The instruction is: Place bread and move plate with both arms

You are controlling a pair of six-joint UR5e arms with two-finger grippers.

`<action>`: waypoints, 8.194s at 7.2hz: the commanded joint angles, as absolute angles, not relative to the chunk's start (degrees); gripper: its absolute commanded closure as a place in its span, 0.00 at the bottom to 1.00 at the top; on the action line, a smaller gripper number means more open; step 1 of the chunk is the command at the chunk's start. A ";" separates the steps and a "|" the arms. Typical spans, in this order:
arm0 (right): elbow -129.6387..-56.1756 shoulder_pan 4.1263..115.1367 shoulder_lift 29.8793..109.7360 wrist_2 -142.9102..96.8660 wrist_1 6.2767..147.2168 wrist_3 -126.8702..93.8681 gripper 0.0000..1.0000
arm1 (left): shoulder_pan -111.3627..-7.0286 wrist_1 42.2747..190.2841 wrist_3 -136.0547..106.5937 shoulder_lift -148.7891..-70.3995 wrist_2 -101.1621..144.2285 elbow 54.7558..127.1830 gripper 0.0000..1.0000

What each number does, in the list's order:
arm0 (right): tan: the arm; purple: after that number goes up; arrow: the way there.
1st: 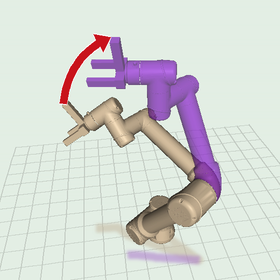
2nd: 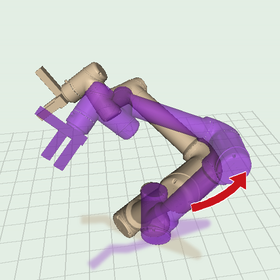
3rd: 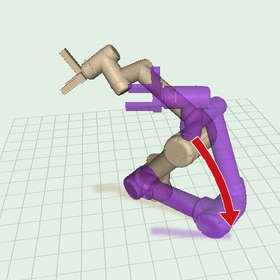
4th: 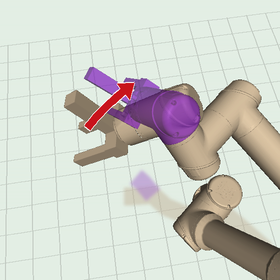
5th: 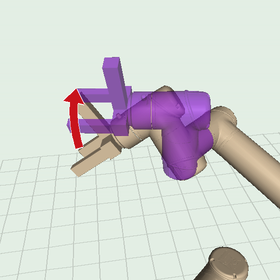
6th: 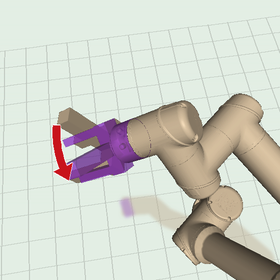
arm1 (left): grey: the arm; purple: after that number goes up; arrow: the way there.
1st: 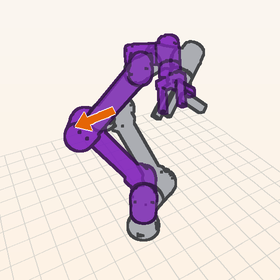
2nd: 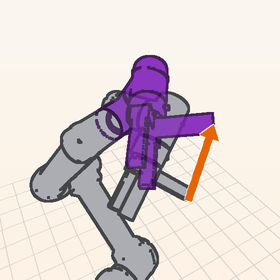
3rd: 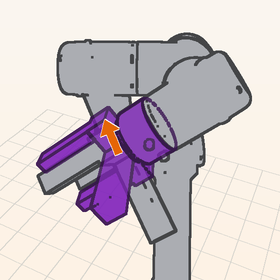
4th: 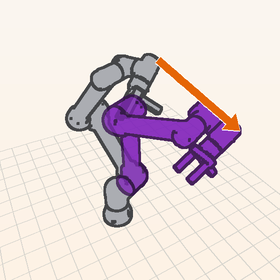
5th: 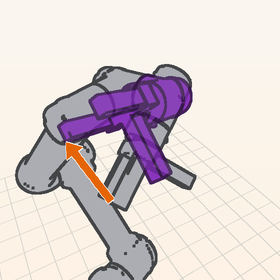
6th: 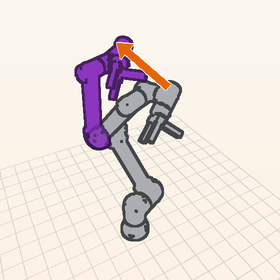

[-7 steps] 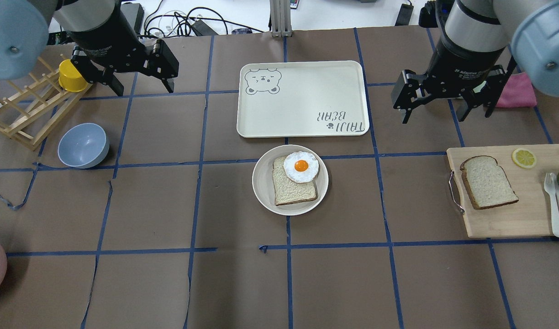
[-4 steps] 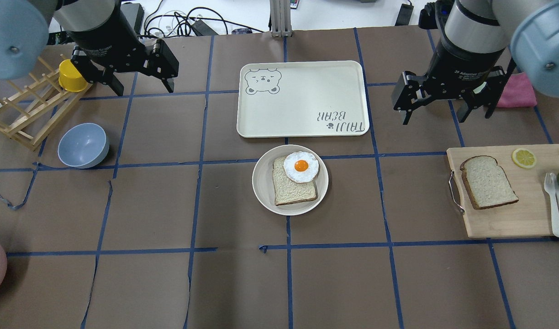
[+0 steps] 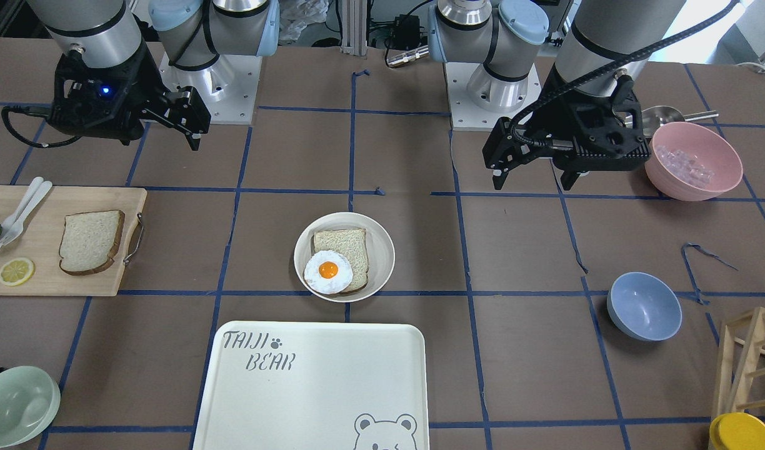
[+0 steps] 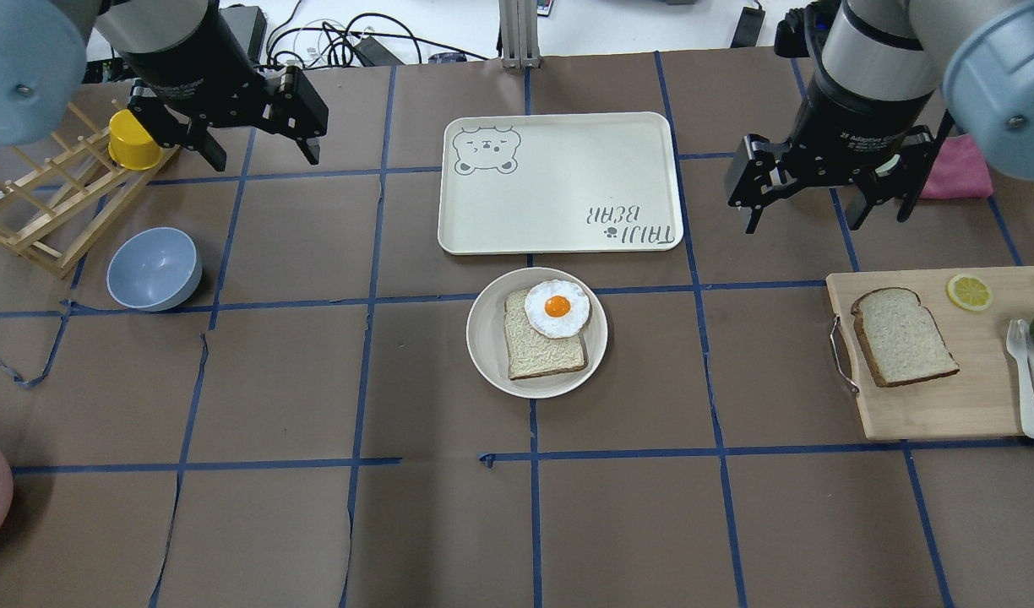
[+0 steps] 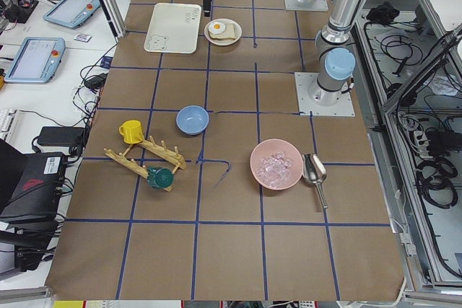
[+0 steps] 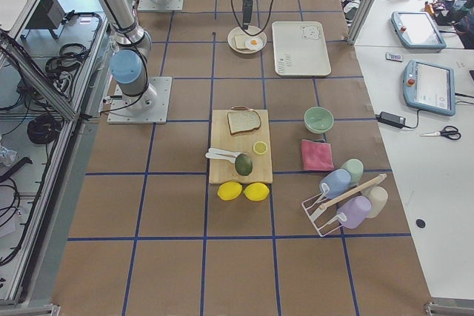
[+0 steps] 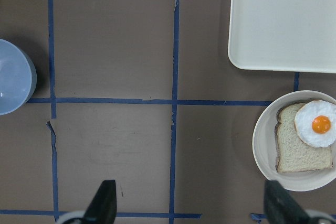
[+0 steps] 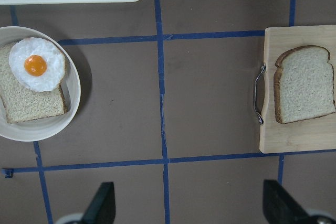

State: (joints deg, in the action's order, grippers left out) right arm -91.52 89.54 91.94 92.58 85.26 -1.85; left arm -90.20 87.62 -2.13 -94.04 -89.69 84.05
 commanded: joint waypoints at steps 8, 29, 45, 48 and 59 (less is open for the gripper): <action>-91.58 89.56 91.93 92.64 85.25 -1.58 0.00 | -90.44 86.66 -2.20 -93.60 -89.56 84.29 0.00; -110.04 72.25 71.91 101.78 120.22 2.38 0.31 | -90.88 86.66 -2.29 -93.43 -89.56 84.29 0.00; -108.82 70.14 71.96 101.95 115.18 -0.17 1.00 | -91.05 86.66 -2.29 -93.34 -89.47 84.38 0.00; -98.92 70.40 77.60 101.51 97.60 -0.26 1.00 | -91.05 86.66 -2.29 -93.34 -89.56 84.38 0.00; -82.79 109.05 65.05 87.62 97.73 -54.32 1.00 | -90.79 86.66 -2.20 -93.34 -89.56 84.46 0.00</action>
State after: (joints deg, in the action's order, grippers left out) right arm -83.71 106.20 66.88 87.53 97.43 -53.64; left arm -90.83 86.66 -2.22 -93.30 -89.56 84.43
